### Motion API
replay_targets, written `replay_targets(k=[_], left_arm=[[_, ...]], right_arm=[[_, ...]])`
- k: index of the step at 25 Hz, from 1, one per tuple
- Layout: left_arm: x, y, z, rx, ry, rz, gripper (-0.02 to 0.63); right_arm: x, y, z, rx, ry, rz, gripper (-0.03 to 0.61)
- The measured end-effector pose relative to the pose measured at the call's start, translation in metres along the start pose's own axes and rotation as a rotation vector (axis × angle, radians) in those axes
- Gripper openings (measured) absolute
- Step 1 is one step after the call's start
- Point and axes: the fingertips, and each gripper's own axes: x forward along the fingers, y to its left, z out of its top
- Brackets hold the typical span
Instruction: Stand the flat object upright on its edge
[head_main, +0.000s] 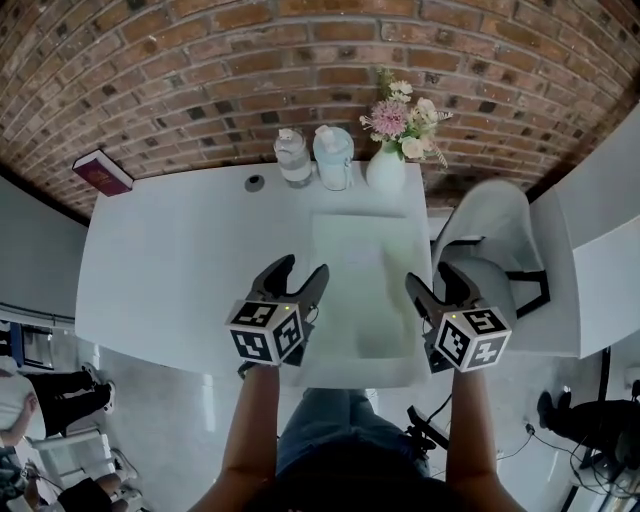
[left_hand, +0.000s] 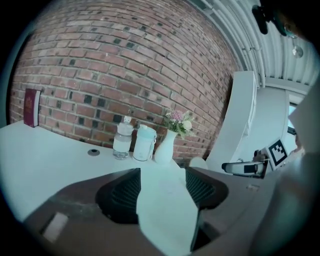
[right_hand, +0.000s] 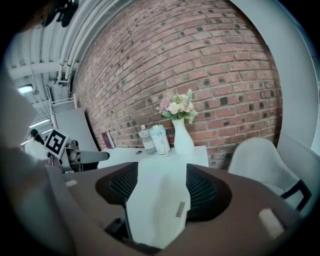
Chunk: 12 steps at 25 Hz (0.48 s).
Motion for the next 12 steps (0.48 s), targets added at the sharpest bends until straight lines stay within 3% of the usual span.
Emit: replay_targets(k=[12], left_arm=[[0.015, 0.020, -0.065, -0.111, 0.155, -0.005, 0.282]], right_arm=[[0.025, -0.013, -0.065, 0.085, 0.163, 0.000, 0.293]])
